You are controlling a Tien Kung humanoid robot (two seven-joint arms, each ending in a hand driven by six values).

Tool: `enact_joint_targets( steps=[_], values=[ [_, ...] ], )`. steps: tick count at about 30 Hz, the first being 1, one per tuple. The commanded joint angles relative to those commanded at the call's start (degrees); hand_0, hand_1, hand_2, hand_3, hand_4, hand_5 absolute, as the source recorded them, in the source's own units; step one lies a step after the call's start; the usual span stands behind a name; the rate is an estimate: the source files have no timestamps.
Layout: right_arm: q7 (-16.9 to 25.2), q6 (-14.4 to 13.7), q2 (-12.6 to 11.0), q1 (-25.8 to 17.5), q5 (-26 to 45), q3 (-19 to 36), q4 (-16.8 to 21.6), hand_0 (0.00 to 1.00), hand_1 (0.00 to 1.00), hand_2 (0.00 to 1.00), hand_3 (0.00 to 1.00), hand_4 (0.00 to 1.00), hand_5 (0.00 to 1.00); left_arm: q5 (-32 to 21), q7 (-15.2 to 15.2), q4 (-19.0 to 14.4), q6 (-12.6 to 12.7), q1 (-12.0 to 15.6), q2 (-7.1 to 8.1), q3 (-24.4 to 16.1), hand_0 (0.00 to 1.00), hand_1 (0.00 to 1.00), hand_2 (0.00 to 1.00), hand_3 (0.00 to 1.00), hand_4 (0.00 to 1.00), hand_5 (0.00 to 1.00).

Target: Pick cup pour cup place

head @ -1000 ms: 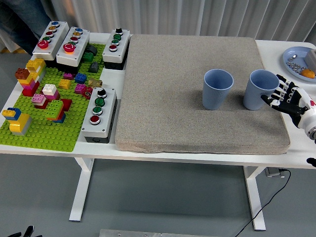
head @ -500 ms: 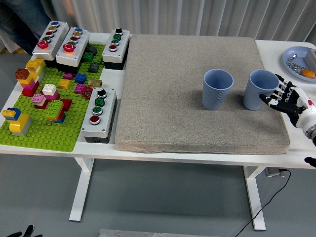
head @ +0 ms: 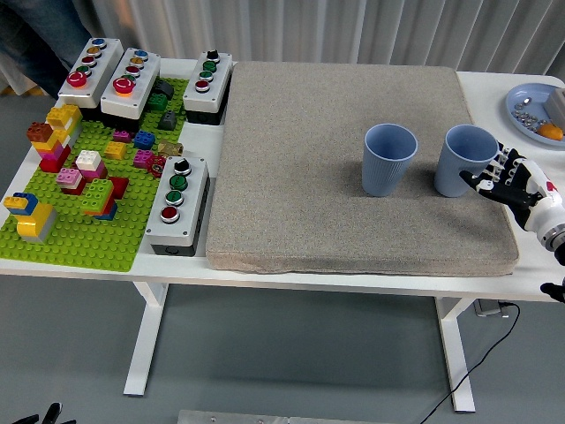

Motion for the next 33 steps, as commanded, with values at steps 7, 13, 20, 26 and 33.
enact_joint_targets(
  steps=[7, 13, 20, 26, 33],
  values=[
    [0.2, -0.1, 0.1, 0.0, 0.1, 0.1, -0.2, 0.929, 0.85, 0.911, 0.942, 0.846, 0.353, 0.0, 0.0, 0.0, 0.0, 0.2, 0.02, 0.1, 0.716, 0.66, 0.735, 0.656, 0.471, 0.998],
    [0.2, -0.1, 0.3, 0.1, 0.2, -0.1, -0.5, 0.932, 0.85, 0.911, 0.942, 0.846, 0.355, -0.2, 0.0, 0.0, 0.0, 0.0, -0.03, 0.3, 0.716, 0.661, 0.735, 0.656, 0.47, 0.998],
    [0.3, -0.1, 0.3, 0.3, 0.3, 0.1, -0.9, 0.932, 0.85, 0.911, 0.942, 0.845, 0.354, -0.3, -0.1, 0.0, 0.0, -0.1, -0.09, 0.3, 0.716, 0.661, 0.735, 0.656, 0.472, 0.998],
    [0.4, -0.2, 0.5, 0.5, 0.4, -0.2, -1.1, 0.933, 0.85, 0.911, 0.942, 0.845, 0.355, -0.3, -0.1, 0.0, -0.1, -0.1, -0.07, 0.4, 0.716, 0.66, 0.735, 0.656, 0.472, 0.998],
    [0.5, -0.3, 0.7, 0.7, 0.5, -0.4, -1.3, 0.932, 0.851, 0.911, 0.942, 0.844, 0.355, -0.3, -0.1, 0.0, -0.1, -0.4, -0.12, 0.4, 0.716, 0.66, 0.735, 0.656, 0.474, 0.998]
  ],
)
